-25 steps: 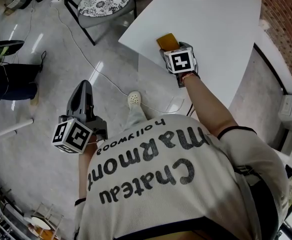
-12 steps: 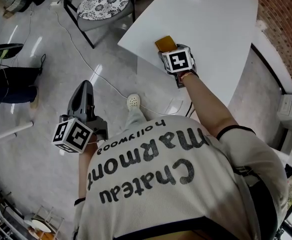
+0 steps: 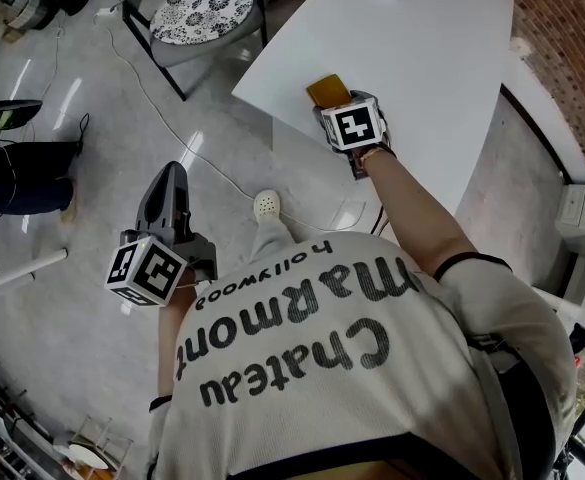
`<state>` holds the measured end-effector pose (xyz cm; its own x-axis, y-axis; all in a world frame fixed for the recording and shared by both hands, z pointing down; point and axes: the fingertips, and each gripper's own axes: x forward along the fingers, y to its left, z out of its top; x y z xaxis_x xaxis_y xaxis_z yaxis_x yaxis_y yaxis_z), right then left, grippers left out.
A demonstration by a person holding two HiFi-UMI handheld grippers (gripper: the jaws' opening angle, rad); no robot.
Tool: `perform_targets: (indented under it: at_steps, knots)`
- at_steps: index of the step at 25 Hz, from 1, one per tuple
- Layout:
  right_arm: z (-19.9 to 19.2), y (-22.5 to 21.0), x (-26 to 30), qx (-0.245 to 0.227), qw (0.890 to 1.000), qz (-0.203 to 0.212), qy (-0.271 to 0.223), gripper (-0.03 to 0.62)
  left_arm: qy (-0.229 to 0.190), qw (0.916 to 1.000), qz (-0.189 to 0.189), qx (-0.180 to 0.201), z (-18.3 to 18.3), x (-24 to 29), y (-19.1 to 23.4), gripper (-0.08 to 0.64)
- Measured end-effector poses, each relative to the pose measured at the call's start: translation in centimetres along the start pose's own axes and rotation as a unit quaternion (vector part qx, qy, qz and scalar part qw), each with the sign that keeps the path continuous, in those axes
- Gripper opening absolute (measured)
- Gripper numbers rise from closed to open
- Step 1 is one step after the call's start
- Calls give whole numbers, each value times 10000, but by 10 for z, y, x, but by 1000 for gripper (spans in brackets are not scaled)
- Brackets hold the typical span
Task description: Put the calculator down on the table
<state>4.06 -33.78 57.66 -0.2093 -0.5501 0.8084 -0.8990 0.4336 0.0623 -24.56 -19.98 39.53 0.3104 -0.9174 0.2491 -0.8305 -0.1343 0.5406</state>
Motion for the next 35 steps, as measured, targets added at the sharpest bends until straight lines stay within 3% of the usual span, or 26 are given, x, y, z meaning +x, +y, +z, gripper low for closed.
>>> perform_targets:
  at_steps: [16, 23, 27, 33, 35]
  knots:
    - [-1, -3, 2, 164, 9997, 67, 157, 388, 102, 9999, -122, 39, 0, 12, -4, 0]
    - [-2, -2, -27, 498, 9984, 196, -198, 398, 129, 9995, -238, 136, -5, 14, -24, 0]
    - [0, -4, -53, 1013, 9933, 246, -503, 348, 165, 9990, -373, 189, -11, 15, -44, 0]
    - [16, -7, -105, 1543, 9815, 328, -1088, 160, 126, 9974, -613, 354, -14, 8, -81, 0]
    - [20, -10, -122, 1648, 9775, 375, -1260, 124, 91, 9970, -660, 396, -16, 4, -94, 0]
